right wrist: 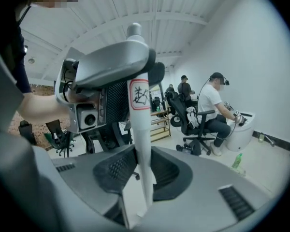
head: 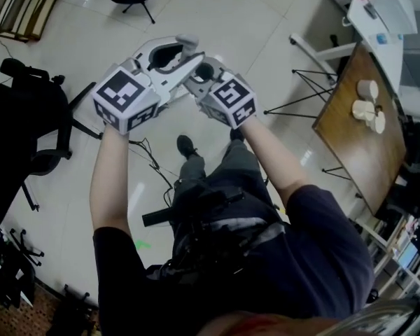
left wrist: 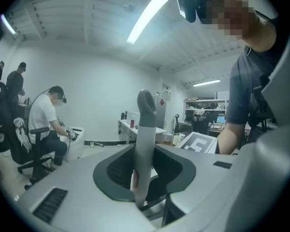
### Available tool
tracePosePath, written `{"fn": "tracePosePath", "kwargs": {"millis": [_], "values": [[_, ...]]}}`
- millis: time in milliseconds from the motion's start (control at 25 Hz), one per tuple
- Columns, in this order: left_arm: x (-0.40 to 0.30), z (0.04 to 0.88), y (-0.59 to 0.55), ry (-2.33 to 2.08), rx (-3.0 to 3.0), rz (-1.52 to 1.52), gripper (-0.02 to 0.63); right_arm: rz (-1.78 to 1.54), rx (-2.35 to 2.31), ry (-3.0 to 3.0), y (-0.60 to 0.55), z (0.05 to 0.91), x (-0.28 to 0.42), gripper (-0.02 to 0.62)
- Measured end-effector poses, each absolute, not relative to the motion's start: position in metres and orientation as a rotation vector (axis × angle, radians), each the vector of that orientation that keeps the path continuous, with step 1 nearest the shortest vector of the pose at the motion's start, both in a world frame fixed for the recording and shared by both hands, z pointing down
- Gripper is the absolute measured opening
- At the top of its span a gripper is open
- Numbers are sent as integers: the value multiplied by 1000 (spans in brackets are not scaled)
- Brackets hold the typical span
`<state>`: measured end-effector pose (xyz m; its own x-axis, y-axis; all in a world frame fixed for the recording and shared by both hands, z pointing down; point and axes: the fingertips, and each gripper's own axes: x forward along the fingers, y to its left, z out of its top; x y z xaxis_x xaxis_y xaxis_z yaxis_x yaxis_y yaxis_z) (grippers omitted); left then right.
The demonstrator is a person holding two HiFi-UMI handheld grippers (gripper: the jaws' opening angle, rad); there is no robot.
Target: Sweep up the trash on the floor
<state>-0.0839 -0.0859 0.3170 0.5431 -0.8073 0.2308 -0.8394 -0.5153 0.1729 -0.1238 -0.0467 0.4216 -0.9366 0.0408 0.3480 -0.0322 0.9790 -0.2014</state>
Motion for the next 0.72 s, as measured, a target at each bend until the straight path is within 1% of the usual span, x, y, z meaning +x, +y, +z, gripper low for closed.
{"fn": "tracePosePath", "kwargs": {"millis": [240, 360, 720], "values": [[-68, 226, -54, -1444, 2589, 231, 91, 202, -49, -2847, -19, 332, -106, 106], [-67, 192, -53, -1506, 2626, 197, 91, 133, -51, -2879, -24, 296, -102, 106], [-65, 141, -11, -1579, 2747, 165, 92, -17, 2, -2932, 5, 247, -107, 106]]}}
